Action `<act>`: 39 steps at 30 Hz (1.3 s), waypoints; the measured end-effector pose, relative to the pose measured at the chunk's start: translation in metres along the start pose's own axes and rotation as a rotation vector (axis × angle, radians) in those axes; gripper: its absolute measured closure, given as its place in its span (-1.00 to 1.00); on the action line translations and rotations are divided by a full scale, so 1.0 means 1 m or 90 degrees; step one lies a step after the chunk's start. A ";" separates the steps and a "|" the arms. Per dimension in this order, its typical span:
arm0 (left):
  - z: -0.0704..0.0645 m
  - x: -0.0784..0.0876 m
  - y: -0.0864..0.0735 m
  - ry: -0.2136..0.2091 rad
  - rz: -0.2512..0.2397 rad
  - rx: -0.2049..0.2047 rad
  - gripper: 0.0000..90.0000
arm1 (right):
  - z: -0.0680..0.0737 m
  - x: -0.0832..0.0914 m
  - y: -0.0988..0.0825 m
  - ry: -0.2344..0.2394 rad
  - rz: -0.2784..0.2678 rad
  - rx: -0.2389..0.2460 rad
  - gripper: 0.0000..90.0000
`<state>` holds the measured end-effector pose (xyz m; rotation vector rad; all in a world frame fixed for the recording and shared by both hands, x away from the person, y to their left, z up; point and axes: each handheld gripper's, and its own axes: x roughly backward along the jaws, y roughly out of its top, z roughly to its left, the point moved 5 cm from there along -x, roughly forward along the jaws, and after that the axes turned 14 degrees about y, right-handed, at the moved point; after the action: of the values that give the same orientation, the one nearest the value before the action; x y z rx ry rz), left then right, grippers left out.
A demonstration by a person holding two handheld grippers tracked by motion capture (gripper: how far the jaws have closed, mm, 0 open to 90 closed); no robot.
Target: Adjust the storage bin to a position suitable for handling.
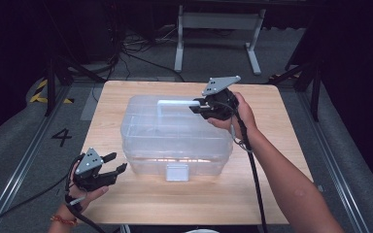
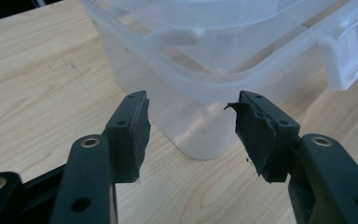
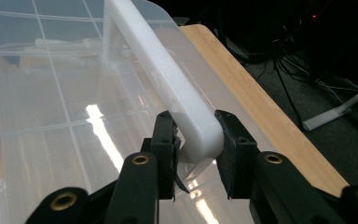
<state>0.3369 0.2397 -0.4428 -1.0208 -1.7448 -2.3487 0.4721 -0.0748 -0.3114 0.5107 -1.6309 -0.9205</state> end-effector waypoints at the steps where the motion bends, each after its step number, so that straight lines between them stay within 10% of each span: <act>1: 0.000 0.000 0.002 0.000 -0.003 0.007 0.00 | 0.000 0.000 0.000 -0.001 0.002 -0.001 0.57; 39: -0.012 -0.001 0.030 -0.030 -0.049 0.005 0.77 | -0.004 0.001 0.006 -0.025 0.012 0.001 0.50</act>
<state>0.3442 0.2178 -0.4200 -1.0348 -1.8414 -2.3796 0.4768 -0.0732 -0.3060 0.4804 -1.6695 -0.9198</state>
